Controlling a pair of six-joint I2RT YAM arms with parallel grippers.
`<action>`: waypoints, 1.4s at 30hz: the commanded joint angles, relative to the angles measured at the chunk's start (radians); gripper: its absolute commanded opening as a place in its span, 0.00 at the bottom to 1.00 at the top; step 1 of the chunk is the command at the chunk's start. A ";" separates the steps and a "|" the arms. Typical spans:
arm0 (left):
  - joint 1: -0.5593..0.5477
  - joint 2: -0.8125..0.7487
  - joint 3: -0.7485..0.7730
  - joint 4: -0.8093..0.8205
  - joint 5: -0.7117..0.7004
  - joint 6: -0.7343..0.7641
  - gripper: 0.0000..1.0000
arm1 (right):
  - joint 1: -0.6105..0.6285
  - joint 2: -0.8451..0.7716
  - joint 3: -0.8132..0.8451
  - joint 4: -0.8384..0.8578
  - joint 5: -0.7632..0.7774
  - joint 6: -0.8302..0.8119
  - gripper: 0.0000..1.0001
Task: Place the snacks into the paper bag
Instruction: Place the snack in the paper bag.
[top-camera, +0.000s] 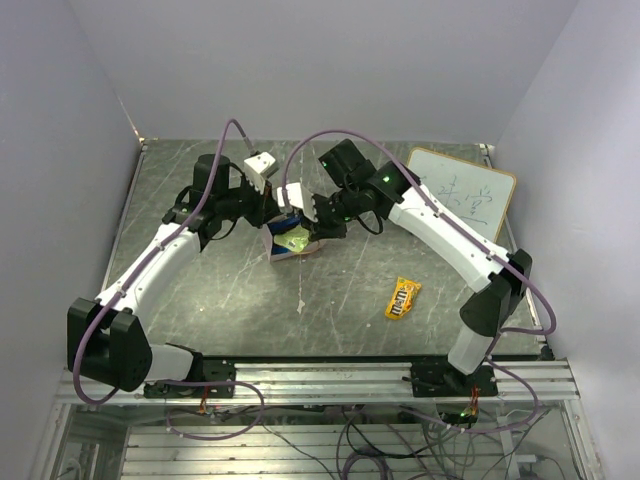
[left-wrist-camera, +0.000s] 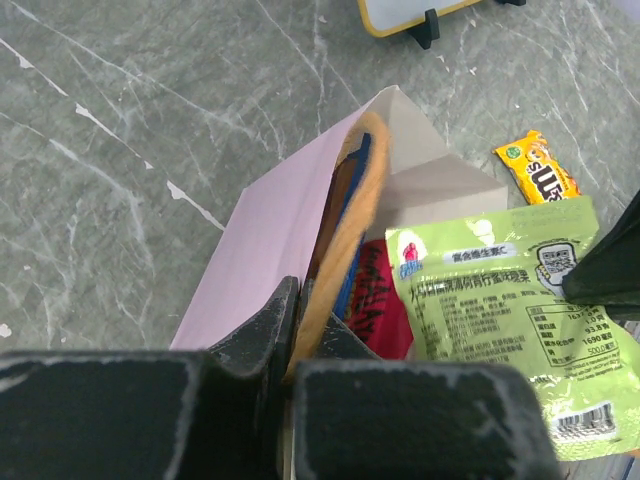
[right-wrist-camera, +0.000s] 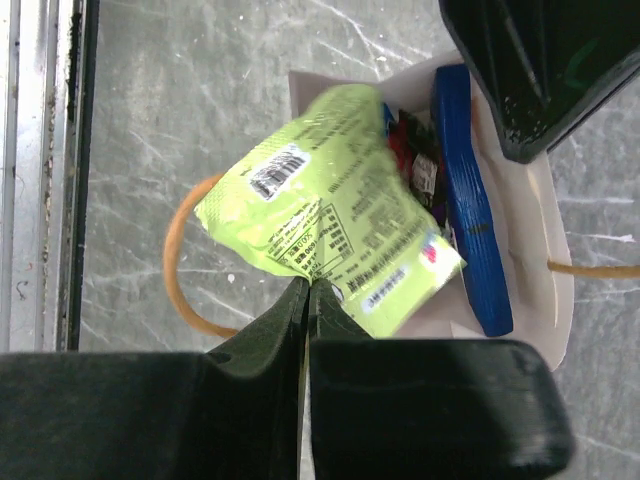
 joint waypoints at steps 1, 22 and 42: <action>-0.005 -0.029 -0.003 0.065 0.050 -0.006 0.07 | 0.020 -0.002 0.030 0.008 0.012 0.014 0.00; -0.006 -0.037 -0.013 0.074 0.068 0.011 0.07 | 0.000 -0.081 -0.135 0.093 0.084 0.080 0.00; -0.006 -0.040 -0.013 0.080 0.101 0.015 0.07 | -0.048 -0.090 -0.120 0.088 0.061 0.103 0.00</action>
